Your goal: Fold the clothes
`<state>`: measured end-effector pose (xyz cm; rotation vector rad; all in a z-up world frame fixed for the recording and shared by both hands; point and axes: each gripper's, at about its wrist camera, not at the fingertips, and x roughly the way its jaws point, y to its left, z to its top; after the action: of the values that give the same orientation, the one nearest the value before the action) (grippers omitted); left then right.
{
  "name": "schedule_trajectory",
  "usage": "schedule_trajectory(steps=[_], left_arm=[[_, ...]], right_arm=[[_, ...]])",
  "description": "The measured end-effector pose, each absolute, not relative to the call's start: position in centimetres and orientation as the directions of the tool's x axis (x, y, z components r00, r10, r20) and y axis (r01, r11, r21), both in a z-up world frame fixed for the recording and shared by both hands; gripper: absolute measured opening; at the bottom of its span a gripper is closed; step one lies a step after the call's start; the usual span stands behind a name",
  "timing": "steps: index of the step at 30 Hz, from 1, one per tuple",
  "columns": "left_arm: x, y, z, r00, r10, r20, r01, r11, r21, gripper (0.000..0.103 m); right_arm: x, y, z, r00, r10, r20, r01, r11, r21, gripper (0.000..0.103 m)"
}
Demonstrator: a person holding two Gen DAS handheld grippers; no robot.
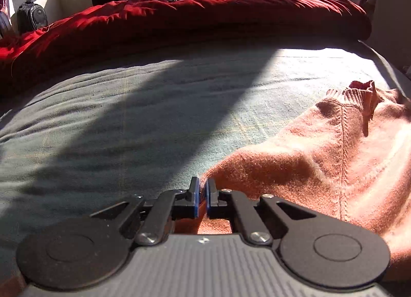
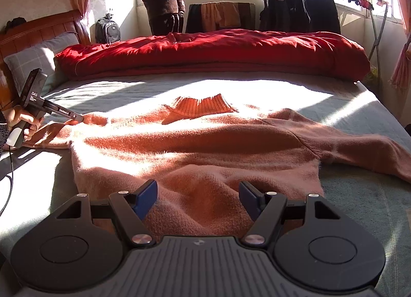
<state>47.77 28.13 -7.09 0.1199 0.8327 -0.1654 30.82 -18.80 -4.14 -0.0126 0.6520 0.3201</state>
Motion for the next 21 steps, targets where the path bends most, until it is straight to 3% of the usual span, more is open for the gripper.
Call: schedule_trajectory(steps=[8,16,21], left_arm=[[50.0,27.9,-9.8,0.645,-0.034,-0.764,0.086,0.996,0.029,0.006],[45.9,31.2,-4.6,0.721,-0.05,-0.691,-0.008,0.997,-0.081,0.01],[43.0,33.4,-5.5,0.671,-0.05,-0.74,-0.063,0.99,-0.124,0.018]], right_arm=[[30.6,-19.0,-4.0,0.747,0.279,-0.604,-0.291,0.953,0.08,0.074],[30.3,-19.6,-3.6,0.752,0.29,-0.592,-0.287,0.952,0.101,0.074],[29.9,-19.1,-3.5,0.74,0.309,-0.598,-0.3,0.947,0.118,0.074]])
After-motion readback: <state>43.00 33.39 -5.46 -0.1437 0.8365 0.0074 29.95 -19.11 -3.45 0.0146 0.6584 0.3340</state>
